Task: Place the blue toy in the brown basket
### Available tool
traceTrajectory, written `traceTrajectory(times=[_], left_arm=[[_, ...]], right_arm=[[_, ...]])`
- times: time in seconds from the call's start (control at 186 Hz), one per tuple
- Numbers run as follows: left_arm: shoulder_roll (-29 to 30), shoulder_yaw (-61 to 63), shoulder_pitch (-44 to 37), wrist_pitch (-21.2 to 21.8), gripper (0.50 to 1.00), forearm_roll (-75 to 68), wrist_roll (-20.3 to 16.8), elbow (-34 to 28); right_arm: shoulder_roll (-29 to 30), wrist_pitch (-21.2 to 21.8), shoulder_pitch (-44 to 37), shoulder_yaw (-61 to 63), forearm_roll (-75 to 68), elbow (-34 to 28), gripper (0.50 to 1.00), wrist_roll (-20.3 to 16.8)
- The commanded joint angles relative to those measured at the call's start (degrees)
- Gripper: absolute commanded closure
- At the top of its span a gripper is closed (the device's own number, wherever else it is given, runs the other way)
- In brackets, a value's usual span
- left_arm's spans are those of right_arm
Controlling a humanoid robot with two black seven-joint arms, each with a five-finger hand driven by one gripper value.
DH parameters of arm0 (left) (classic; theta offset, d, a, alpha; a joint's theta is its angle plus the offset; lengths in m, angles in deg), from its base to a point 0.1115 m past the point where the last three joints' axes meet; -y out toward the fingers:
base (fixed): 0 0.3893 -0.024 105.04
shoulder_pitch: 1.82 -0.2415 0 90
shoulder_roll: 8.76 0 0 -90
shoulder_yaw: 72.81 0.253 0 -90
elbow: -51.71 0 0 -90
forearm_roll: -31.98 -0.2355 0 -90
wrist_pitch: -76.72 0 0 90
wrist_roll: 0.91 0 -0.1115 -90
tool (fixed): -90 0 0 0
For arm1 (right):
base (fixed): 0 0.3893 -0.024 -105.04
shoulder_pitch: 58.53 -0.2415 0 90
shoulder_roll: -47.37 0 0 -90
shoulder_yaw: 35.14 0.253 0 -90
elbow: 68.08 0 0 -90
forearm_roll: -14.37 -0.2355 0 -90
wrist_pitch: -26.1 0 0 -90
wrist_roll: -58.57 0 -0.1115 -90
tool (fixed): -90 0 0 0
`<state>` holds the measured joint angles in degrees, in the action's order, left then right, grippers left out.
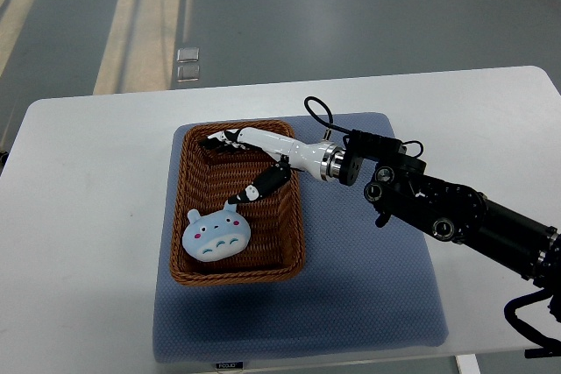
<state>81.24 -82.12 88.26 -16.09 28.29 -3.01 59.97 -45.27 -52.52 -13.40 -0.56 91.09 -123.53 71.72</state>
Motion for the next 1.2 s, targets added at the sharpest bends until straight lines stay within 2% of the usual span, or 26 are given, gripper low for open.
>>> traceTrajectory(times=[0.0,0.344,0.505,0.655,0.784,1.193], left_arm=[[0.0,0.0,0.0,0.0,0.500,0.0,0.0,0.0],[0.0,0.0,0.0,0.0,0.500,0.0,0.0,0.0],[0.0,0.0,0.0,0.0,0.500,0.0,0.0,0.0],[0.0,0.0,0.0,0.0,0.500,0.0,0.0,0.0],[0.0,0.0,0.0,0.0,0.500,0.0,0.0,0.0],[0.0,0.0,0.0,0.0,0.500,0.0,0.0,0.0]], right_arm=[[0.0,-0.2,0.2,6.0,-0.2,0.0,0.603,0.0],[-1.9,-1.3,0.7,21.1,-15.1,1.0,0.599,-0.6],[-3.8,-2.0,1.3,24.2,-22.1,5.8,0.599,-0.5],[-4.0,-2.1,0.7,25.1,-33.0,13.2,0.599,-0.5],[-4.1,-4.8,0.3,25.1,-42.0,18.0,0.599,-0.5],[-4.0,-6.0,0.7,25.2,-59.2,23.2,0.597,-0.3]])
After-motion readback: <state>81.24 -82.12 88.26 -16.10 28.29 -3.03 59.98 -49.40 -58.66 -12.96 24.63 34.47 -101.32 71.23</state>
